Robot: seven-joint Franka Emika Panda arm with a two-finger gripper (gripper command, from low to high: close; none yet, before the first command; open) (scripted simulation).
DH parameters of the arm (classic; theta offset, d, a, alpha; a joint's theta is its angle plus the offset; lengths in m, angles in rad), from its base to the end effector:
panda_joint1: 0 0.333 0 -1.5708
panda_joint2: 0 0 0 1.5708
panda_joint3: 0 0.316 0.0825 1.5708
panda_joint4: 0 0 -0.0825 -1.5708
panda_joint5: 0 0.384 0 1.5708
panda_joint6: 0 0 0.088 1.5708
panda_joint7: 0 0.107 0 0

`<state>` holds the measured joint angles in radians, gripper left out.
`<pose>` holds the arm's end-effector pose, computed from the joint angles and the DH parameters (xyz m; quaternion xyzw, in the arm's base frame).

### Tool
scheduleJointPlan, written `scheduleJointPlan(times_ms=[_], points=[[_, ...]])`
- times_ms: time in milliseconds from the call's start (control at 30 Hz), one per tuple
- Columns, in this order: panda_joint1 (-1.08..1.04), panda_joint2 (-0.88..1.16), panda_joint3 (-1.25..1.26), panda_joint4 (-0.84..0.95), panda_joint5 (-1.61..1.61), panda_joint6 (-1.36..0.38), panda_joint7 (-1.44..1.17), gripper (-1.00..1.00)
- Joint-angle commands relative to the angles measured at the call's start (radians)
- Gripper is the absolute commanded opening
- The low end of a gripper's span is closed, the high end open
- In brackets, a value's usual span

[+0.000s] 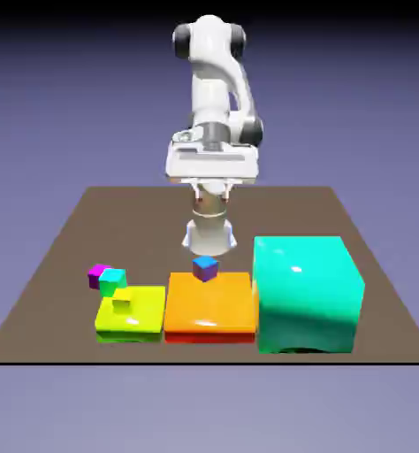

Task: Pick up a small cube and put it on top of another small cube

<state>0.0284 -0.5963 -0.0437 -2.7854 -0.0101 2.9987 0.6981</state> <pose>0.3897 -0.0058 0.4751 -0.8624 0.3182 -0.3675 0.1413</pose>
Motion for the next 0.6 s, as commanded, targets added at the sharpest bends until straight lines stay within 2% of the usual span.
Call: scheduleJointPlan(times_ms=[0,567], points=[[0.014,-0.022,-0.036,0.02,-0.008,-0.032,-0.036,0.0],[0.245,-0.392,-0.652,0.367,-0.15,-0.572,-0.641,0.0]])
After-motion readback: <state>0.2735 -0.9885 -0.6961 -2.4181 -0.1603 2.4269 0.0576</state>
